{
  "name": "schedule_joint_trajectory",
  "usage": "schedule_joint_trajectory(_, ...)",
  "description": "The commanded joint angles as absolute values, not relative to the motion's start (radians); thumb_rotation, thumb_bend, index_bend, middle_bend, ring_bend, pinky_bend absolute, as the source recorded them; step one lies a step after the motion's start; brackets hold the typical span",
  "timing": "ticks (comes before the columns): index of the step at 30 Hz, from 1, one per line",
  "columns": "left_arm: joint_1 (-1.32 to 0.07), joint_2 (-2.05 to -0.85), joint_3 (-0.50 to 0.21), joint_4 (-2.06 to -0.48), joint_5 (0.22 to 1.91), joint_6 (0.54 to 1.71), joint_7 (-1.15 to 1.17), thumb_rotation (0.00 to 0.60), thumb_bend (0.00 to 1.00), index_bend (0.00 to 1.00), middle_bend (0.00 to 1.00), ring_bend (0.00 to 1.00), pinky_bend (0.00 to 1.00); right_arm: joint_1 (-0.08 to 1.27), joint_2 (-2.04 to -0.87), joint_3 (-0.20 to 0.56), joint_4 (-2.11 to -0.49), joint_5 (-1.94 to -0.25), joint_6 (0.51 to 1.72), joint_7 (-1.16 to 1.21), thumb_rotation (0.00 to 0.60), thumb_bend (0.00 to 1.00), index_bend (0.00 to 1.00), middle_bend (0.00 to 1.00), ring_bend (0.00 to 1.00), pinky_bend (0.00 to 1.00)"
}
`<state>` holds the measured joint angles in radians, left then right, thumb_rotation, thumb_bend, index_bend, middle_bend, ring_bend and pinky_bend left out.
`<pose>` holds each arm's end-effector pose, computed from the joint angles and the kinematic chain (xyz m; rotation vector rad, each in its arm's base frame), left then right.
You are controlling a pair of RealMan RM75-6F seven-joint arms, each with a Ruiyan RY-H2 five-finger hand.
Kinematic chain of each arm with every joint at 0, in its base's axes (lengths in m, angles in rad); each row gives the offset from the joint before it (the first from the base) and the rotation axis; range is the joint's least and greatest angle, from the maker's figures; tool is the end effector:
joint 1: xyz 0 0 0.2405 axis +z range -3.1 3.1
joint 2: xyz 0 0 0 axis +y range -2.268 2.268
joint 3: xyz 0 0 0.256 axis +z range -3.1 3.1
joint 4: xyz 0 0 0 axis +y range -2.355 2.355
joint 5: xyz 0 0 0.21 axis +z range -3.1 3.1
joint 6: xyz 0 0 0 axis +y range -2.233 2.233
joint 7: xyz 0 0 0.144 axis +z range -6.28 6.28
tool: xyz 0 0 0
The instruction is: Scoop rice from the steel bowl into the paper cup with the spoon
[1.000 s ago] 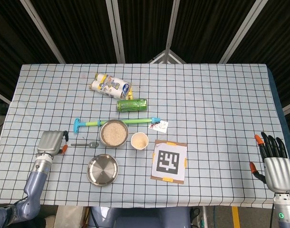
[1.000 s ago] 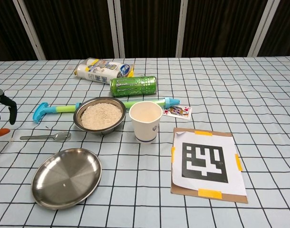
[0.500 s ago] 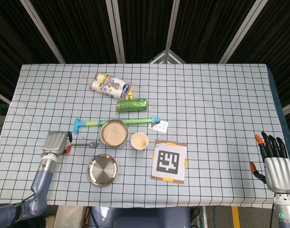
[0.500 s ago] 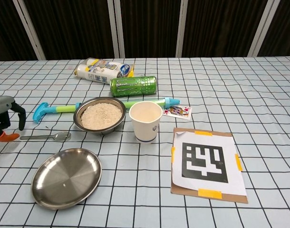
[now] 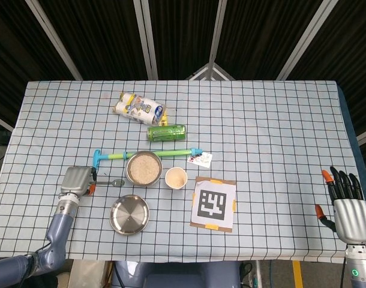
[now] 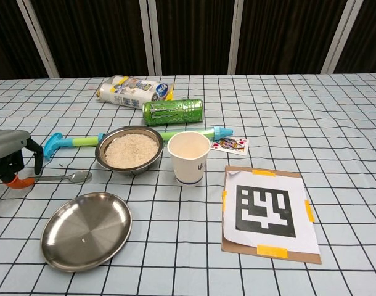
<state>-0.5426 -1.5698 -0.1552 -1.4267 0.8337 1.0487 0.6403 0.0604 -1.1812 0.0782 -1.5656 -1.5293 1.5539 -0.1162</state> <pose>-0.2568 0.3096 -0.0085 -1.6114 -1.0271 -0.4926 -0.3093 -0.1790 0.1549 1.3660 -0.7615 0.8845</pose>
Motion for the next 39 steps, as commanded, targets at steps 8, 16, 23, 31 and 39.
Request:
schedule_joint_trajectory(8, -0.558, -1.587, -0.155, -1.398, 0.809, 1.042, 0.646, 0.600, 0.40, 0.50, 0.99, 1.00, 1.00, 0.059, -1.184, 0.079, -1.563, -1.530, 1.557, -0.117, 0.600, 0.38, 0.00, 0.00, 0.00, 0.00)
schedule_joint_trajectory(16, -0.564, -1.595, -0.142, -1.395, 0.801, 1.039, 0.653, 0.600, 0.41, 0.52, 0.99, 1.00, 1.00, 0.059, -1.185, 0.079, -1.562, -1.530, 1.557, -0.119, 0.600, 0.38, 0.00, 0.00, 0.00, 0.00)
schedule_joint_trajectory(23, -0.563, -1.588, -0.140, -1.406, 0.805, 1.046, 0.642, 0.600, 0.47, 0.56, 0.99, 1.00, 1.00, 0.059, -1.185, 0.080, -1.564, -1.530, 1.558, -0.121, 0.600, 0.38, 0.00, 0.00, 0.00, 0.00)
schedule_joint_trajectory(31, -0.566, -1.525, -0.151, -1.500, 0.835, 1.080, 0.637, 0.600, 0.47, 0.56, 0.99, 1.00, 1.00, 0.058, -1.186, 0.081, -1.565, -1.529, 1.558, -0.124, 0.600, 0.38, 0.00, 0.00, 0.00, 0.00)
schedule_joint_trajectory(39, -0.598, -1.418, -0.183, -1.644, 0.837, 1.129, 0.710, 0.600, 0.47, 0.57, 0.99, 1.00, 1.00, 0.058, -1.188, 0.082, -1.564, -1.531, 1.562, -0.125, 0.600, 0.38, 0.00, 0.00, 0.00, 0.00)
